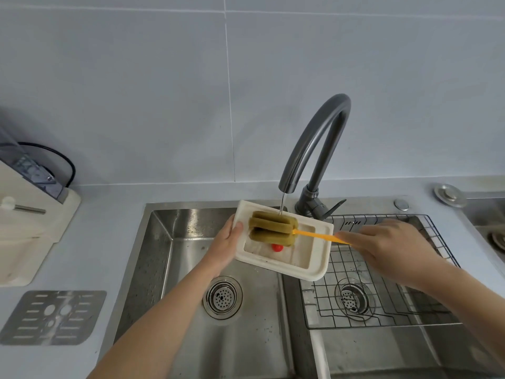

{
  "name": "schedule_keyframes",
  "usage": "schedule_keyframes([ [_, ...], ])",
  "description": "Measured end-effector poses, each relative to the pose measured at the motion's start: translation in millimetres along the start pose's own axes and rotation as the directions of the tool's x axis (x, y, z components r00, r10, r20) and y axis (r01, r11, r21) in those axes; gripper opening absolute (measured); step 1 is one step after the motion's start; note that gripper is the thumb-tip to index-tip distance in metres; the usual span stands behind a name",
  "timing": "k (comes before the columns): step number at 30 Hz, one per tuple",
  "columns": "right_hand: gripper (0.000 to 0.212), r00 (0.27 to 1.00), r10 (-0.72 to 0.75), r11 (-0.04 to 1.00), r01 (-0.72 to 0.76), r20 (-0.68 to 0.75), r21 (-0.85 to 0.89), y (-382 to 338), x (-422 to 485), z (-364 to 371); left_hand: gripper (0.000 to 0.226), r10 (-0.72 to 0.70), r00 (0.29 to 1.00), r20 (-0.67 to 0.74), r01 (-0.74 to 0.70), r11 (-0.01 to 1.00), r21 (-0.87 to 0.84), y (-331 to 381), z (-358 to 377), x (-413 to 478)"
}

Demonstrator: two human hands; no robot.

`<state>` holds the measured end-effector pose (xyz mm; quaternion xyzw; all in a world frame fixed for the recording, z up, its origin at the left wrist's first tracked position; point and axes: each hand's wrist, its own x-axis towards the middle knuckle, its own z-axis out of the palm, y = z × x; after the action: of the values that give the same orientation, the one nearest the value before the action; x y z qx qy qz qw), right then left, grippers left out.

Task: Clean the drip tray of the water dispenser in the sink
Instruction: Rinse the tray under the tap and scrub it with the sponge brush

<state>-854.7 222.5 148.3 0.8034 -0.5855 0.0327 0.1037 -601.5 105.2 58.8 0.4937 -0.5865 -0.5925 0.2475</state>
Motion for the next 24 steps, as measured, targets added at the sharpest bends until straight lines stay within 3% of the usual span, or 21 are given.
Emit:
schedule_keyframes([
  [3, 0.055, 1.000, -0.023, 1.000, 0.023, 0.007, 0.007, -8, 4, 13, 0.041, 0.026, 1.000, -0.011, -0.026, 1.000, 0.016, 3, 0, 0],
  [12, 0.060, 0.972, -0.222, 0.975, 0.221, 0.075, 0.024, -21, 6, 32, 0.040, 0.005, 0.999, -0.038, -0.003, 0.999, 0.040, 1, -9, 5],
  [18, 0.059, 0.968, -0.231, 0.973, 0.231, 0.098, 0.015, 3, 7, 9, 0.037, 0.026, 0.999, -0.027, -0.023, 0.997, 0.078, -9, -14, 6],
  [24, 0.027, 0.991, -0.133, 0.982, 0.130, 0.010, 0.139, 15, 6, 0, 0.030, 0.040, 0.999, -0.027, -0.037, 0.996, 0.083, -8, -16, 5],
])
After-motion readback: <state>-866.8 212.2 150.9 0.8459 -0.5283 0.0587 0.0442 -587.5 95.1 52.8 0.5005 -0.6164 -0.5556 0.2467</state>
